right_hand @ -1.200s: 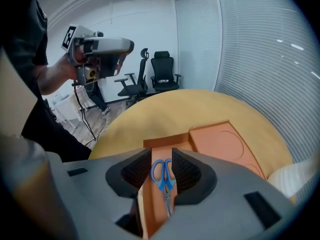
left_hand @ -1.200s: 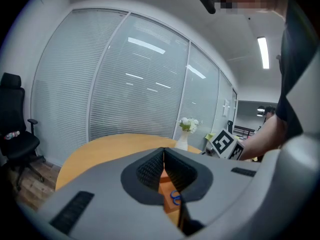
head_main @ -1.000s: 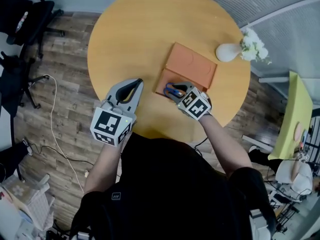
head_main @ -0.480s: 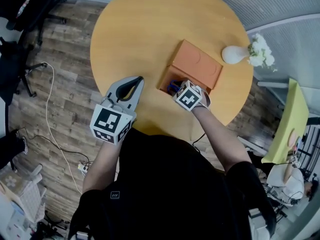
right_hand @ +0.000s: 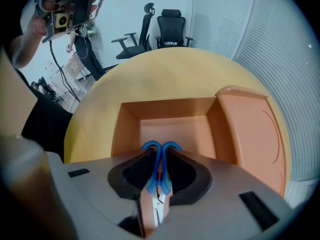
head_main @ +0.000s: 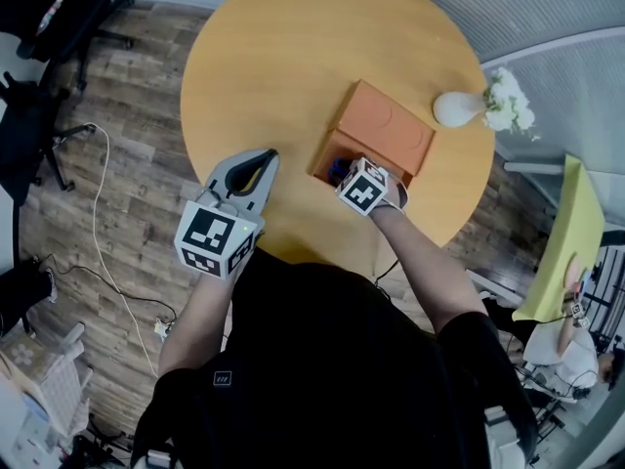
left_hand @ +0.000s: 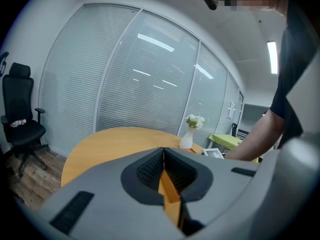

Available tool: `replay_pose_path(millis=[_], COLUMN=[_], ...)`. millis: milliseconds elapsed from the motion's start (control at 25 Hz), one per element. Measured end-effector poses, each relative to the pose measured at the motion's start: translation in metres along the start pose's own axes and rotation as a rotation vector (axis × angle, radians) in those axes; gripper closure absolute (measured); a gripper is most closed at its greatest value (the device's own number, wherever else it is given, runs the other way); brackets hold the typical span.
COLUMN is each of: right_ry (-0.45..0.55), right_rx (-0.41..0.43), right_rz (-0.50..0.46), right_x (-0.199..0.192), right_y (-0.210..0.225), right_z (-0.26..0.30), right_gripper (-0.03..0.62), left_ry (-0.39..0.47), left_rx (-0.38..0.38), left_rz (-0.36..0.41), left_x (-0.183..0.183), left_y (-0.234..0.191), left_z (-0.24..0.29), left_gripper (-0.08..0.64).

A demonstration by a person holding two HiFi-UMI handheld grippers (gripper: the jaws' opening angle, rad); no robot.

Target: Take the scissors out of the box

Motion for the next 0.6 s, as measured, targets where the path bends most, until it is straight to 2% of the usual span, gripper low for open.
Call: replay_pose_path(millis=[40, 240, 440, 600], right_ry=[-0.005, 0.020, 0.173, 0.316], right_rx=[-0.003, -0.031, -0.079, -0.102], right_rz=[-0.011, -0.005, 0.039, 0.116], right_x=[0.000, 0.005, 0.013, 0.008], right_y=[-0.002, -0.004, -0.003, 0.002], right_z=[0.000, -0.009, -0.047, -0.082], right_gripper=[0.502, 0.503, 0.505, 0.506], left_ry=[0.000, 0.009, 0.005, 0.012], left_rx=[-0.005, -0.045, -0.082, -0.085], left_rz=[0.001, 0.020, 0.070, 0.093], left_x=[0.002, 0.015, 0.025, 0.034], left_y=[0.002, 0.019, 0.041, 0.057], left_z=[-0.001, -0.004, -0.003, 0.002], left_gripper=[0.545, 0.546, 0.545, 0.546])
Point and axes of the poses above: the fingertips, and each gripper's own axes: z forward along the fingers, y to its right, x out of its top, the point moved 4 cm from there along -z, backward along the fingers, and after that the axes turned 6 degrees about x, right-handed, at the moved point
